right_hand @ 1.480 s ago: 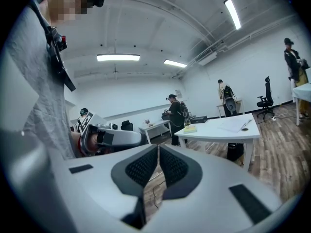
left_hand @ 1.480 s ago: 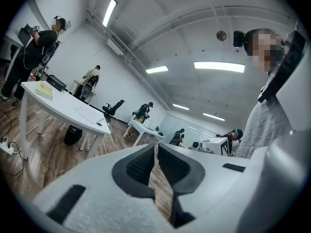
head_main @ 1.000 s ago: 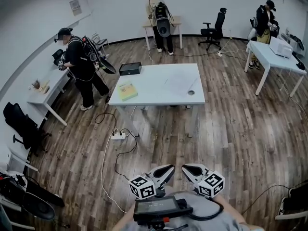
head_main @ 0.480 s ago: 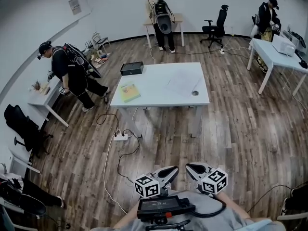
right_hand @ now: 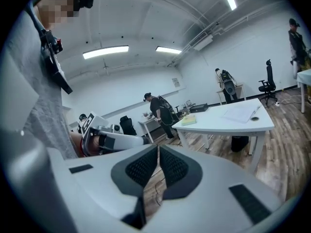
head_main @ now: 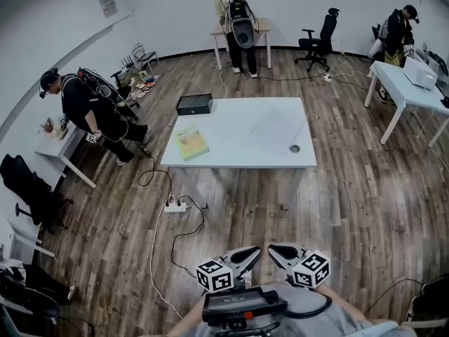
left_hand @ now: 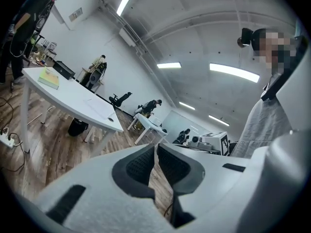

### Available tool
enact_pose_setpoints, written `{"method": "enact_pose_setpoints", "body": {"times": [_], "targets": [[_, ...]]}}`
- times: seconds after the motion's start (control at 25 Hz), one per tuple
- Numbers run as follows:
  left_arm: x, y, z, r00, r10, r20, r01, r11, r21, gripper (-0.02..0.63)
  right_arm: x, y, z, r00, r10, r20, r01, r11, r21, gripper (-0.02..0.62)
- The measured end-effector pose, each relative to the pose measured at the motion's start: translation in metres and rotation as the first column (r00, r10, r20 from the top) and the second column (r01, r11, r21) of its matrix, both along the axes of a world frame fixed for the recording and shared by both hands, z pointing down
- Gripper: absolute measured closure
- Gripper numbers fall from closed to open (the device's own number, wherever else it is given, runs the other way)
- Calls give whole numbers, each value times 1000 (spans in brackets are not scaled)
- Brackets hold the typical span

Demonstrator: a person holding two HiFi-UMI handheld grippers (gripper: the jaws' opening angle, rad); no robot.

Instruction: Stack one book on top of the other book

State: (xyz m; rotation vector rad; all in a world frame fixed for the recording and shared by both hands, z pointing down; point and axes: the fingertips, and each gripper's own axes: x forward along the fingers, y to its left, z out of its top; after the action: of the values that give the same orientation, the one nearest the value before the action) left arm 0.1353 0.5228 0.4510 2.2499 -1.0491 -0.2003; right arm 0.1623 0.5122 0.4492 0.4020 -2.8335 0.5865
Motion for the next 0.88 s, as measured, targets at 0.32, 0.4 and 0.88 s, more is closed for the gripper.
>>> {"method": "enact_pose_setpoints", "body": {"times": [0.32, 0.4, 0.88], "targets": [[-54, -70, -8, 999, 3, -45, -1, 1000, 27, 569, -50, -61, -6, 1000, 16, -20, -16, 1000, 2, 565], [-68, -85, -13, 998, 6, -55, -4, 999, 42, 569, -60, -74, -10, 999, 28, -22, -28, 1000, 14, 565], [-130, -129, -24, 994, 47, -94, -37, 994, 100, 568, -114, -119, -20, 994, 103, -17, -102, 993, 64, 565]]}}
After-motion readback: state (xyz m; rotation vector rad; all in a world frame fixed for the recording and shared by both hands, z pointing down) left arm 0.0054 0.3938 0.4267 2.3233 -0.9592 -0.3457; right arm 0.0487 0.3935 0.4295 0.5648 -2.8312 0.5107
